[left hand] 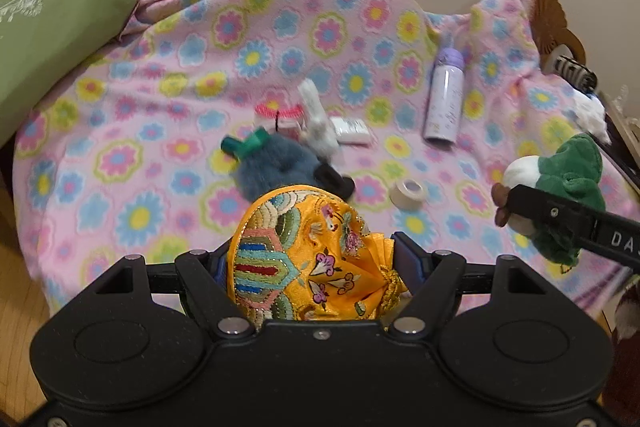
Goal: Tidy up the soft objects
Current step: 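Carry the pouch and plush doll over the woven basket with both grippers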
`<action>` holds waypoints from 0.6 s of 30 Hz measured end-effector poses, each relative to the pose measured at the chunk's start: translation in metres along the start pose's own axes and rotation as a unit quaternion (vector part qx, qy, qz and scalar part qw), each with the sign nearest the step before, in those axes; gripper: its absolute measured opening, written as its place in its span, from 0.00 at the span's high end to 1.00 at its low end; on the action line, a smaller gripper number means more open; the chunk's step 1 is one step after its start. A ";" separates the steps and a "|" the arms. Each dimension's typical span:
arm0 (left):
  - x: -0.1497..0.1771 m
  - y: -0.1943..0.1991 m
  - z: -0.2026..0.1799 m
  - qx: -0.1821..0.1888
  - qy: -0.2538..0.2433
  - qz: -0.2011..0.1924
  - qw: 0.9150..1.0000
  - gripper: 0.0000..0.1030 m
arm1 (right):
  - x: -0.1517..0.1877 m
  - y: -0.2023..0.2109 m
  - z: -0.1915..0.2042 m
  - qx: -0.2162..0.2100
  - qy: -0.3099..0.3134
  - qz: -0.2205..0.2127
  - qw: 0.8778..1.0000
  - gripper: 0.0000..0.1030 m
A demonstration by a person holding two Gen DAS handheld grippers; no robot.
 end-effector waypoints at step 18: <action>0.066 0.042 0.000 -0.039 0.022 0.026 0.999 0.31 | 0.093 0.068 0.022 0.023 -0.017 0.075 0.997 0.44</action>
Point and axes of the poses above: each gripper's, at about its wrist camera, not at the fingertips, and y roughly against the way its jaws point, z to its left, x to its underside, the point moved 5 cm from there along -y, roughly the way its jaws point, and after that the axes turned 10 degrees about -z, right-handed, at the moved point
